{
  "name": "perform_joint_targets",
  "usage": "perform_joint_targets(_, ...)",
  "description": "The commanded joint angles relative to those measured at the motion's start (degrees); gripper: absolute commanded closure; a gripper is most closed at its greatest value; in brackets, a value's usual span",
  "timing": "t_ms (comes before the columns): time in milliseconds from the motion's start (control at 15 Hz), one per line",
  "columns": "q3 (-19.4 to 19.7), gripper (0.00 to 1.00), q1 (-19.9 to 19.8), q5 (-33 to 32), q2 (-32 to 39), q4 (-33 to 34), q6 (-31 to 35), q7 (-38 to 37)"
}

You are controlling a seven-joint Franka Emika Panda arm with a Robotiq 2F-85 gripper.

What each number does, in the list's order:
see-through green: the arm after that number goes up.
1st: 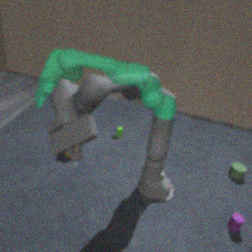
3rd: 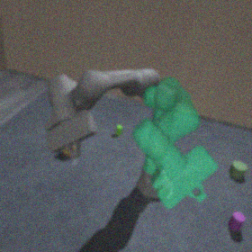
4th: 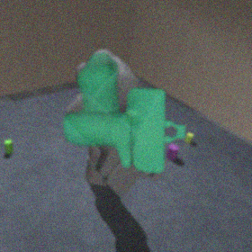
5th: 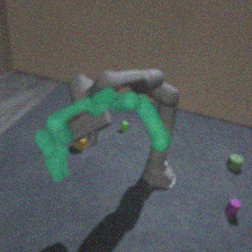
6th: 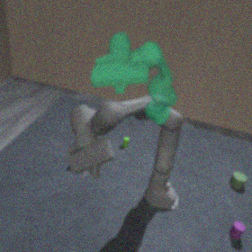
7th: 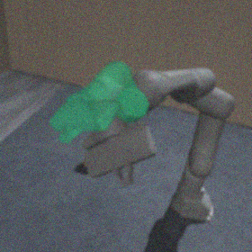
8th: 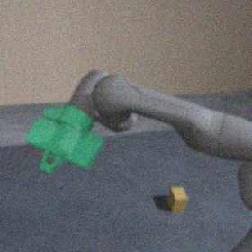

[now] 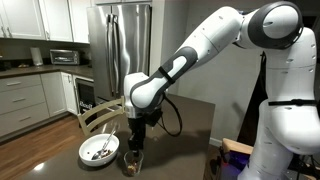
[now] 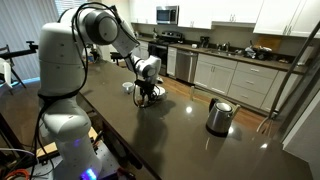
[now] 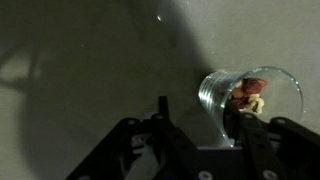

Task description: Pour the things in the glass into the bowl

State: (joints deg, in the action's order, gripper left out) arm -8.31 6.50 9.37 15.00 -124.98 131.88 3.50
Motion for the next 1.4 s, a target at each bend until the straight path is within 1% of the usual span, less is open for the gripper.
perform_joint_targets(0, 0.09, 0.75, 0.22, -0.34, -0.27, -0.42, 0.94, -0.93)
perform_joint_targets(200, 0.02, 0.95, 0.17, -0.34, -0.31, 0.13, -0.09, -0.62)
perform_joint_targets(267, -0.02, 0.96, 0.16, -0.33, -0.34, 0.27, -0.36, -0.47)
perform_joint_targets(333, -0.01, 0.99, 0.21, -0.55, -0.38, 0.54, -0.74, -0.49)
perform_joint_targets(467, 0.05, 1.00, 0.35, -1.22, -0.57, 1.42, -1.99, -0.62)
perform_joint_targets(533, 0.00, 0.96, 0.34, -1.28, -0.66, 1.88, -2.56, -0.37)
perform_joint_targets(933, 0.12, 0.96, 0.62, -2.80, -0.22, 5.03, -6.03, -0.29)
perform_joint_targets(1333, 0.26, 0.96, 0.60, -3.47, 0.31, 6.76, -8.01, -0.14)
